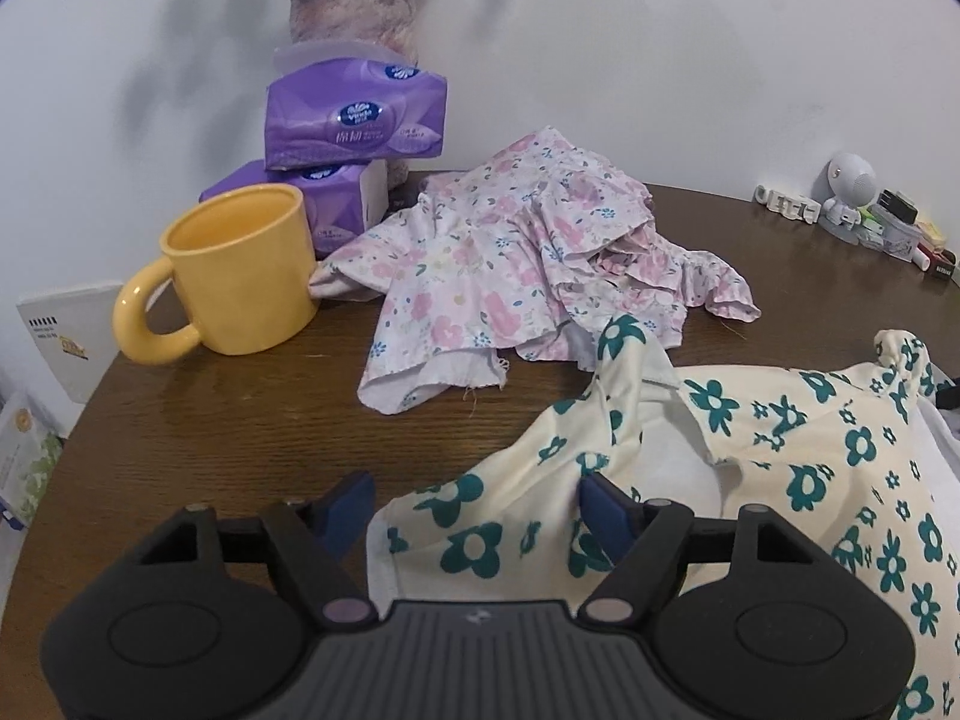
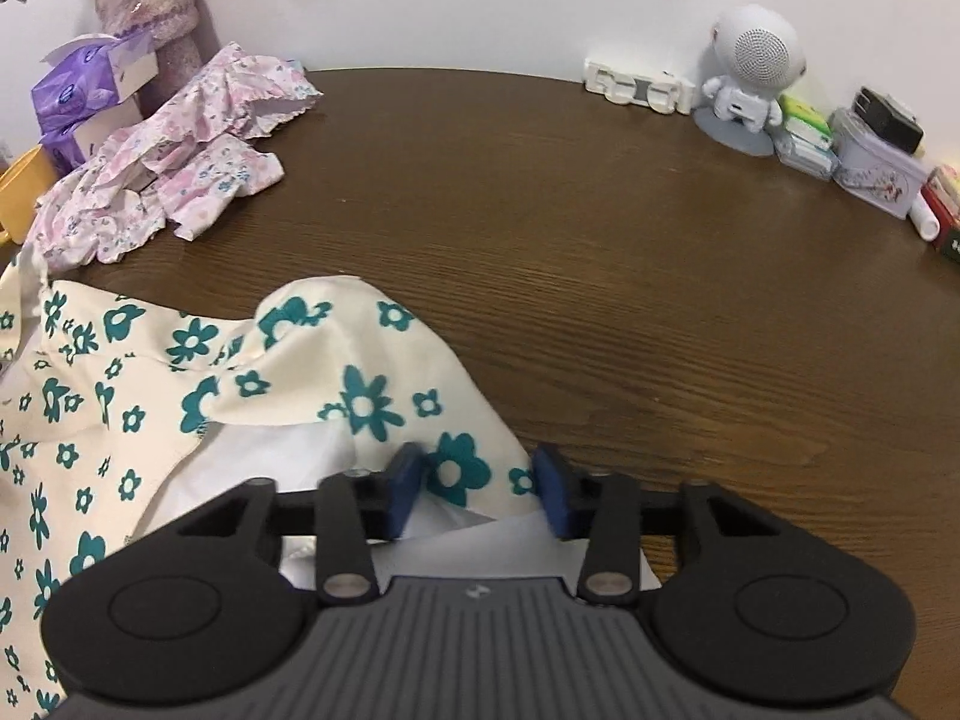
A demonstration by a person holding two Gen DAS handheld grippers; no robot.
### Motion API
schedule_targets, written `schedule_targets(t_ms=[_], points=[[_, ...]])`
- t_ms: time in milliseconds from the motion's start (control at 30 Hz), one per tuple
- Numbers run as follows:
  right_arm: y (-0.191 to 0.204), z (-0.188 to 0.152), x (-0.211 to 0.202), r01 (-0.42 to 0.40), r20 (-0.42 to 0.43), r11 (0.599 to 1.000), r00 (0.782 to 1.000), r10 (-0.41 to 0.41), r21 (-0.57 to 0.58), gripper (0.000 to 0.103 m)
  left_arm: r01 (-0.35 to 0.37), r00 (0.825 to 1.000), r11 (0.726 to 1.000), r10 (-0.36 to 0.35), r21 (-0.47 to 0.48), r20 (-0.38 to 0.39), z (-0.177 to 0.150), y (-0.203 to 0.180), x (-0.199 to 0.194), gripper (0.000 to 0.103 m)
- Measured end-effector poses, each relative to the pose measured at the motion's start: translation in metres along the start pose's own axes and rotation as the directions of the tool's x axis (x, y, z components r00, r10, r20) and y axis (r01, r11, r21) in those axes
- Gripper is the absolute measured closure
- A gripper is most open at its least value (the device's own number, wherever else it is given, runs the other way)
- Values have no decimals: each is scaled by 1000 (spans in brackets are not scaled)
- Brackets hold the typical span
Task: Fold clothes
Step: 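Grasp the dress bodice with the left gripper while the right gripper lifts the white skirt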
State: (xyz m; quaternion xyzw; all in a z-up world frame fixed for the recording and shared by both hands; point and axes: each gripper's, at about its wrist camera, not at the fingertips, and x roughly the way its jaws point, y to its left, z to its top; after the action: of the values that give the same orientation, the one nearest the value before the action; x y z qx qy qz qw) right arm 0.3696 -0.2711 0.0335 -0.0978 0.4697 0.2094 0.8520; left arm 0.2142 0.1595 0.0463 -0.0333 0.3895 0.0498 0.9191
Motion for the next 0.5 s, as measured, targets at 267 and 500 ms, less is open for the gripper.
schedule_targets(t_ms=[267, 500], points=[[15, 10, -7, 57, 40, 995, 998, -54, -77, 95, 2, 1000, 1000, -3, 13, 5, -1, -4, 10, 38], [46, 30, -10, 261, 155, 924, 962, -225, -279, 96, -3, 1000, 1000, 3, 4, 10, -6, -7, 16, 41]])
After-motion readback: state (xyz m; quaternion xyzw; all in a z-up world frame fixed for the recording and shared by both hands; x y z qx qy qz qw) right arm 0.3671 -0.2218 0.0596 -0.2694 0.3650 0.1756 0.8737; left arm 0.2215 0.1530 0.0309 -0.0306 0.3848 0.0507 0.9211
